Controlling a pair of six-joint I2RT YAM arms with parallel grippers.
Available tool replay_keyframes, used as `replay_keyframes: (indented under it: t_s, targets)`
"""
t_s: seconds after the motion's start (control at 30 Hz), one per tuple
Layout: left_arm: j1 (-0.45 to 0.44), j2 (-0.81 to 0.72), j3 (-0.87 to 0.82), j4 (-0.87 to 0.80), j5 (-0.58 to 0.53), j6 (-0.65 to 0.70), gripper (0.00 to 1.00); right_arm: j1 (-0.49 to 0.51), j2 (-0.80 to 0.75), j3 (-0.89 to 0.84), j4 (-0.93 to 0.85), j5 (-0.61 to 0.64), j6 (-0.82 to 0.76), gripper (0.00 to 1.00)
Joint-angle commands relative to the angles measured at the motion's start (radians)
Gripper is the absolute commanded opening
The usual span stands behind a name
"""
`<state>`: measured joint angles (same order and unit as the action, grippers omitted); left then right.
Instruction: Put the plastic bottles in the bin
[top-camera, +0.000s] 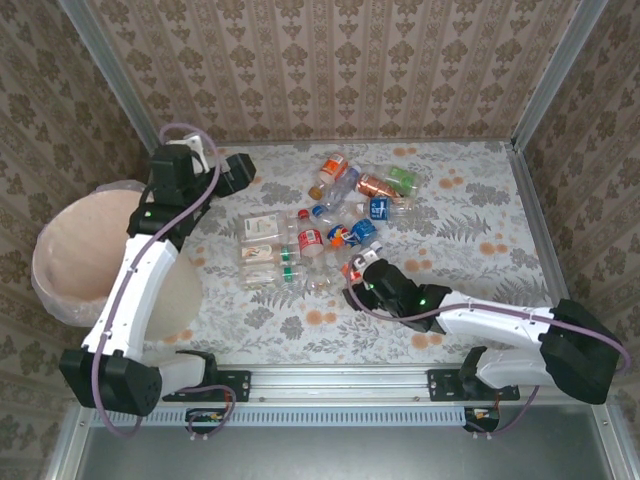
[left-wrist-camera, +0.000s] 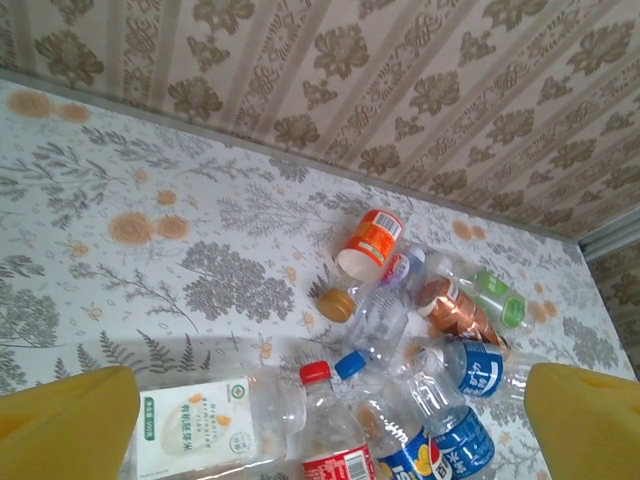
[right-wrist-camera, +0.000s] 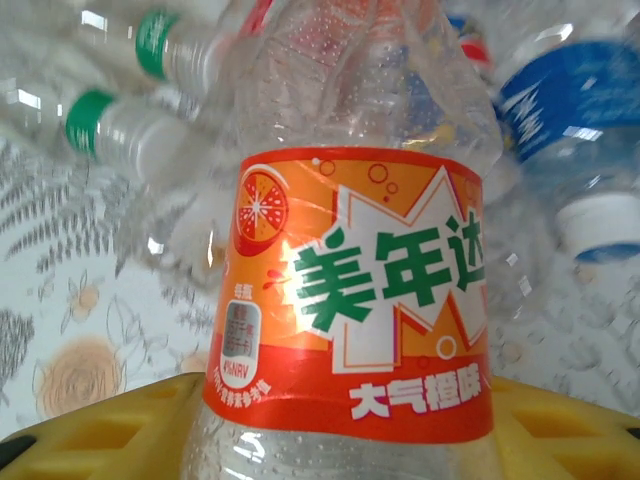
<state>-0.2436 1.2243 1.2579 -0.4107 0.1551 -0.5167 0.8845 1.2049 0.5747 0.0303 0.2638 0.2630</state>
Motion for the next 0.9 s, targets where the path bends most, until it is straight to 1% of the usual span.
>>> replay_keyframes:
  t_s: [0.0, 0.07, 0.2, 0.27, 0.37, 0.43, 0.47, 0.6, 0.67, 0.77, 0.87]
  targets:
    - [-0.039, 0.028, 0.014, 0.056, 0.005, -0.049, 1.0, -0.045, -0.025, 0.017, 0.115, 0.049, -0.01, 0.54]
    - [-0.072, 0.059, 0.002, 0.09, 0.031, -0.064, 1.0, -0.083, -0.017, 0.034, 0.151, 0.019, 0.003, 0.54]
    - [-0.143, 0.128, 0.016, 0.119, 0.071, -0.049, 1.0, -0.156, 0.013, 0.05, 0.252, -0.053, 0.033, 0.54]
    - [-0.161, 0.167, 0.016, 0.172, 0.167, -0.063, 1.0, -0.194, 0.039, 0.056, 0.318, -0.088, 0.058, 0.54]
    - [-0.196, 0.208, -0.025, 0.317, 0.249, -0.102, 1.0, -0.235, 0.079, 0.067, 0.408, -0.146, 0.081, 0.54]
    - [-0.206, 0.247, -0.024, 0.379, 0.306, -0.123, 1.0, -0.249, 0.105, 0.083, 0.445, -0.18, 0.086, 0.54]
    - [-0.236, 0.27, -0.015, 0.396, 0.331, -0.127, 1.0, -0.254, 0.116, 0.093, 0.461, -0.198, 0.087, 0.54]
    - [-0.292, 0.338, 0.023, 0.43, 0.363, -0.116, 1.0, -0.262, 0.153, 0.117, 0.514, -0.261, 0.101, 0.54]
    - [-0.315, 0.361, 0.034, 0.435, 0.357, -0.11, 1.0, -0.263, 0.163, 0.127, 0.529, -0.275, 0.108, 0.54]
    - [-0.333, 0.388, 0.041, 0.435, 0.342, -0.121, 1.0, -0.263, 0.171, 0.142, 0.538, -0.304, 0.104, 0.54]
    - [-0.348, 0.417, 0.05, 0.429, 0.352, -0.151, 1.0, -0.265, 0.174, 0.152, 0.55, -0.308, 0.105, 0.54]
